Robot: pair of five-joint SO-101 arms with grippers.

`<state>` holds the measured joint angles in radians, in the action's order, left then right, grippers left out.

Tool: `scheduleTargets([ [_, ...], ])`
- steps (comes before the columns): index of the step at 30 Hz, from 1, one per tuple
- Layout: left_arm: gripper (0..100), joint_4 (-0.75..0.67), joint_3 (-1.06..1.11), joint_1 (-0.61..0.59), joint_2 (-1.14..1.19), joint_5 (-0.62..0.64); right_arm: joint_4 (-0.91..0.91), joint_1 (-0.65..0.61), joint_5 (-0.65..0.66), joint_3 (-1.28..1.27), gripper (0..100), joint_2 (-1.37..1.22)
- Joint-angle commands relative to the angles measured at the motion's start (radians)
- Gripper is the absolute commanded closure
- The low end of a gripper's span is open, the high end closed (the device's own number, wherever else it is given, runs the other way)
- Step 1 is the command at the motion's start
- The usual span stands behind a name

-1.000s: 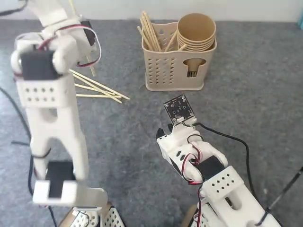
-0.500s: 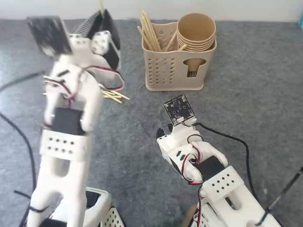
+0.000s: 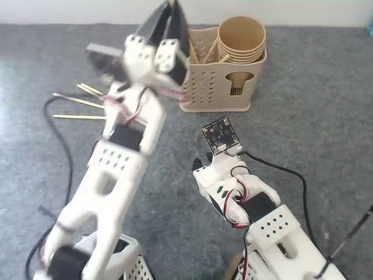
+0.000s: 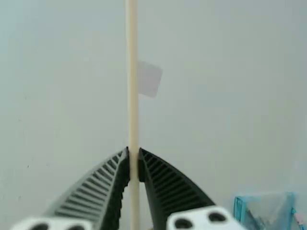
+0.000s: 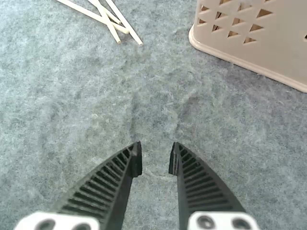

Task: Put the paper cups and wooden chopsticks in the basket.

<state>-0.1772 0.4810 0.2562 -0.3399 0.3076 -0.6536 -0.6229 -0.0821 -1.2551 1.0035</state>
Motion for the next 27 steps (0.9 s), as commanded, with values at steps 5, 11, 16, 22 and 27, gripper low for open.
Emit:
scheduleTargets([
  [5,99,-0.018,-0.242,0.015,0.261,-0.014,0.016,-0.002,0.017,0.009,88.3,0.028],
  [11,99,-0.081,-0.297,0.023,0.400,-0.089,0.012,-0.002,0.017,0.009,88.3,0.035],
  [16,98,-0.084,-0.343,0.018,0.494,-0.155,0.012,-0.002,0.017,0.009,88.3,0.035],
  [22,80,-0.011,-0.332,0.009,0.436,-0.063,0.012,-0.002,0.018,0.009,88.3,0.030],
  [27,75,0.195,-0.325,-0.017,0.298,-0.052,0.012,-0.002,0.018,0.009,88.3,0.028],
])
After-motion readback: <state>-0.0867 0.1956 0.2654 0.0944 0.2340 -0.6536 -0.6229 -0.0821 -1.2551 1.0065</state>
